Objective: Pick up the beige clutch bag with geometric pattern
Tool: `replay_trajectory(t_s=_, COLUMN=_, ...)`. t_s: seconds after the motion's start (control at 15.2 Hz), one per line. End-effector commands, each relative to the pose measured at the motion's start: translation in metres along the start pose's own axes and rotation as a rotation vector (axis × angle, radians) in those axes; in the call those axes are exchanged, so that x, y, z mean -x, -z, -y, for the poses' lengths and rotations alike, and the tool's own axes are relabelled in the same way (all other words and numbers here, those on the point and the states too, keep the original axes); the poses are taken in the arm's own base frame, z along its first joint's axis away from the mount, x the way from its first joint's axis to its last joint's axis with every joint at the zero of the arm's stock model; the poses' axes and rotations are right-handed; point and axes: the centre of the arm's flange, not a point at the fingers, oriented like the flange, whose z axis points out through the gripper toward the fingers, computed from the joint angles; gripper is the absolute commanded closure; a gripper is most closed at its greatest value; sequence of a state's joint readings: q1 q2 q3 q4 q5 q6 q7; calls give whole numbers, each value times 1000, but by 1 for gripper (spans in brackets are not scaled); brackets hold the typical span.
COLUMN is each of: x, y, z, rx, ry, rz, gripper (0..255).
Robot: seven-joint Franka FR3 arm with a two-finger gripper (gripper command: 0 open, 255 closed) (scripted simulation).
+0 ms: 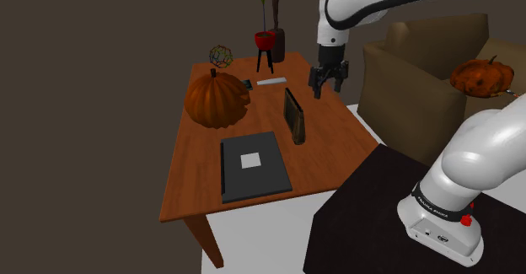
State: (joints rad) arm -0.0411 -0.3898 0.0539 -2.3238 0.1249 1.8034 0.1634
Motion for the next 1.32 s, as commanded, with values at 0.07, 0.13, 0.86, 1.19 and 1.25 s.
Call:
replay_trajectory(t_s=0.07, x=-32, y=-19, z=-2, rx=-3, ry=-65, rz=-6, gripper=0)
replay_trajectory(t_s=0.13, x=-44, y=-25, z=-3, rx=-4, ry=-86, rz=-8, gripper=0)
replay_trajectory(t_s=0.86, x=-165, y=-96, z=-29, rx=-13, ry=-316, rz=-25, gripper=0)
replay_trajectory(t_s=1.19, x=-188, y=-123, z=-37, rx=-15, ry=-356, rz=-28, gripper=0)
replay_trajectory(t_s=1.25, x=-188, y=-128, z=-37, rx=-15, ry=-356, rz=-28, gripper=0)
